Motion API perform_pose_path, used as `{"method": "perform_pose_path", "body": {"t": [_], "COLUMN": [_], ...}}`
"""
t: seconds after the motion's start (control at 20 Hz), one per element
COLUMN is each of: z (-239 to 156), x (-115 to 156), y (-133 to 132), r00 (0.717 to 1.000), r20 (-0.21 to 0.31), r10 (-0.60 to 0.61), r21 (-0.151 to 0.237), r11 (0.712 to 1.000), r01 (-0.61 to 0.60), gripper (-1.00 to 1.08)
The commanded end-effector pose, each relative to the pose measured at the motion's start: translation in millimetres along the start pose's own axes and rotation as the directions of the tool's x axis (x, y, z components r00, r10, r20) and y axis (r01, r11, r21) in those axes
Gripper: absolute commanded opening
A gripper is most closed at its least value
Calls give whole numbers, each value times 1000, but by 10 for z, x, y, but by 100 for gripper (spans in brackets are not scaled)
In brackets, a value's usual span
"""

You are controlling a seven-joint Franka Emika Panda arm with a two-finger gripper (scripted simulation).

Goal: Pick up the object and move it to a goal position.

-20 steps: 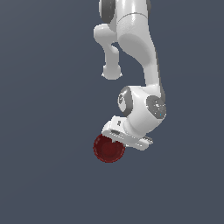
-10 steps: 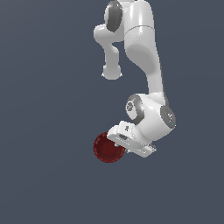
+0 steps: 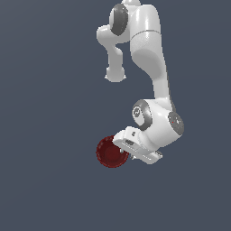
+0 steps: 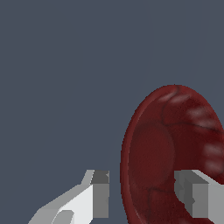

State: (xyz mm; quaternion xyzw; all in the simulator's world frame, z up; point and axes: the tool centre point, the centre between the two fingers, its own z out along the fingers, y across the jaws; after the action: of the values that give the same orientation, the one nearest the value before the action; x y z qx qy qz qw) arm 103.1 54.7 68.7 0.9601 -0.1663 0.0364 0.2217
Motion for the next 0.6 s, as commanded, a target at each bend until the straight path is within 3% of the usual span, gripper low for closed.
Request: {"method": "perform_pose_path", "body": {"t": [0.0, 0.55], "z": [9, 38], "x": [-2, 15], "y": [-25, -83], "r00": [1000, 1000], "r20": [-2, -20], "r10": [7, 21], "r21": [-1, -24], "r11": [1000, 999], "r01": [-7, -22], "gripper": [28, 28]}}
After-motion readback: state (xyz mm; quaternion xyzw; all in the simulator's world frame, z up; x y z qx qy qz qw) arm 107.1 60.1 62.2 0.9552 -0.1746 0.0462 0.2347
